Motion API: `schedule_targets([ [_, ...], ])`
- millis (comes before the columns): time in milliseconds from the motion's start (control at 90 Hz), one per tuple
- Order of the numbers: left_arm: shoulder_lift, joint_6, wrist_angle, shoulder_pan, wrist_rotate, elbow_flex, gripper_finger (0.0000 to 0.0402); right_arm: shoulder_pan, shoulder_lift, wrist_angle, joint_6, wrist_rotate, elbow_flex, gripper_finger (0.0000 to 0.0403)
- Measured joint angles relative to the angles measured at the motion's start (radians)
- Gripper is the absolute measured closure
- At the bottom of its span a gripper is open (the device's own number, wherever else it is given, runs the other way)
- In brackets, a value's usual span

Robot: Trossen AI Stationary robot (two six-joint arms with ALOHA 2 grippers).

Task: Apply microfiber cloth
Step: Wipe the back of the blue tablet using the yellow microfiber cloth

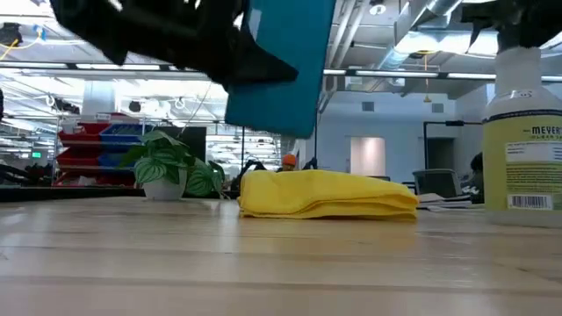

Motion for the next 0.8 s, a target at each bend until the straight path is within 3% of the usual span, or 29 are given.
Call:
schedule_targets([
  [156,0.114,0.005,0.129,0.039,0.128,0.000,0.0393,0.000,0.030,-0.004,-0.008,0.000,0.000,0.0085],
  [444,0.236,-0.017,0.226,0.085,0.147,0.001,0.0394,0.000,0.029,-0.041,-0.007,-0.021,0.052,0.0085],
  [800,0.245,-0.033,0.230,0.083,0.154,0.001,0.0394,-0.064,0.030,-0.251,0.099,-0.324,0.117,0.0085],
])
